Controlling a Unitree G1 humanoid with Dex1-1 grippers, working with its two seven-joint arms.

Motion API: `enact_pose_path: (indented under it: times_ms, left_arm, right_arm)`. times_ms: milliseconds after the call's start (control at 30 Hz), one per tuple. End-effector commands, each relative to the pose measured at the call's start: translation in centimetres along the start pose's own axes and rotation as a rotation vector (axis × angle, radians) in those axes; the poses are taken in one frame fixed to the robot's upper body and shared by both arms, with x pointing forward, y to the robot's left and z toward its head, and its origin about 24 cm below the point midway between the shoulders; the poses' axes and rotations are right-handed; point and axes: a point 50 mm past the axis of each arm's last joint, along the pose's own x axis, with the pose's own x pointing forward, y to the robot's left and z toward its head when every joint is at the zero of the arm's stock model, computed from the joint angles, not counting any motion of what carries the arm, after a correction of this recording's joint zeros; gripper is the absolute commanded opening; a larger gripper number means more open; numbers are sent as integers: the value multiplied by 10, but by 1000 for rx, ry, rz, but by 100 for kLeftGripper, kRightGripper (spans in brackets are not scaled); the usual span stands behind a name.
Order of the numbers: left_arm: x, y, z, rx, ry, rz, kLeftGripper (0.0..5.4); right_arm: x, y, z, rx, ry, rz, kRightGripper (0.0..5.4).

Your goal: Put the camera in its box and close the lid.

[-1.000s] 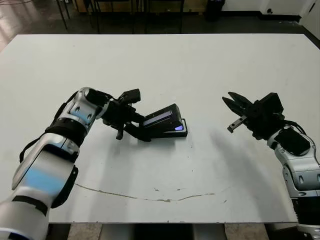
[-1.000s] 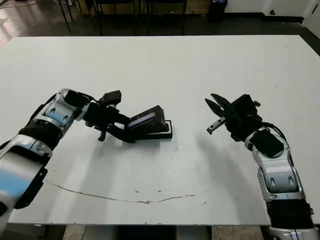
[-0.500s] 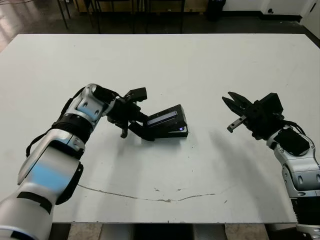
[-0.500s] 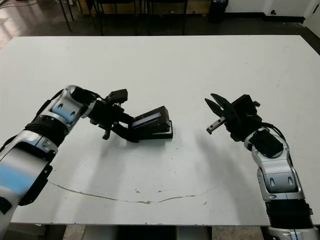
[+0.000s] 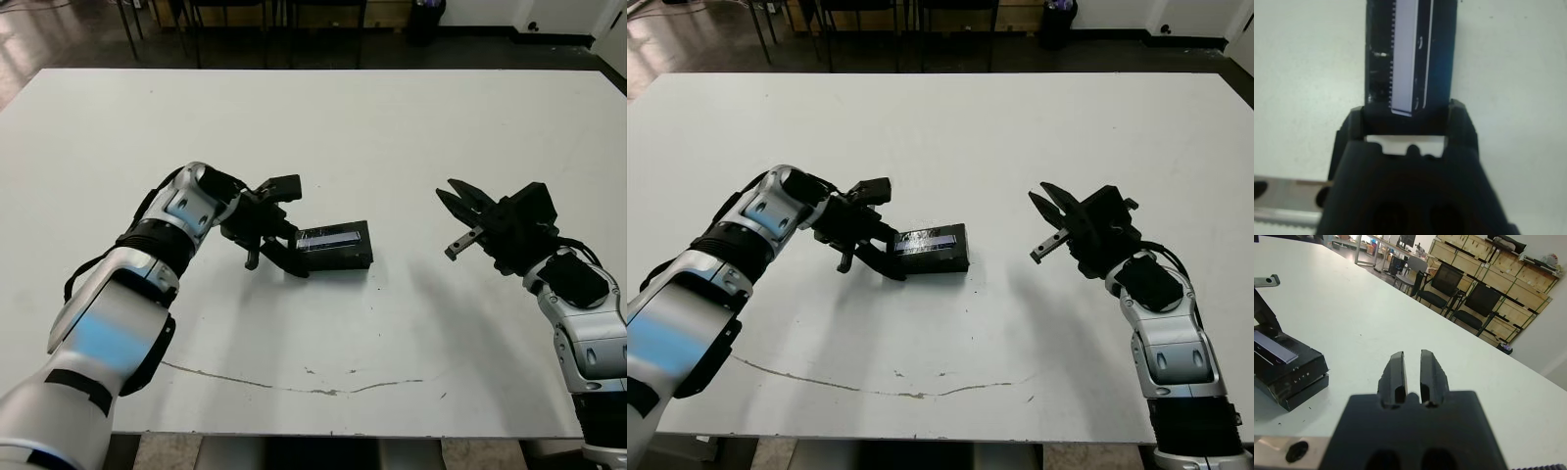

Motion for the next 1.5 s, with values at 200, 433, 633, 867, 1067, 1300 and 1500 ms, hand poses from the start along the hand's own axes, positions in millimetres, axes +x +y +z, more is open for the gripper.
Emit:
enact_pose_path:
  times_ms: [200,433,633,867,1067,1300,1500]
  left_arm:
    - [54,-27,-14,-188,-15,-189,110]
    - [57,-31,-18,-241,-40,-190,110]
    - [55,-32,-21,-371,-20,-147,110]
    - [53,-38,-19,-211,-20,-146,150]
    - [51,-43,-32,-61,46,-123,283]
    - [37,-44,-50,0,74,-127,448]
    - [1,-47,-81,-74,102,-86,539]
  right_arm:
    - [-3,5,-5,-7,34,2,0]
    - [-5,5,-6,11,44,1,0]
    - [-5,4,-6,16,42,9,0]
    - [-4,4,-5,10,41,9,0]
    - [-4,5,-4,12,43,11,0]
    - [-4,6,-3,27,40,15,0]
    - [-4,5,-2,8,43,13,0]
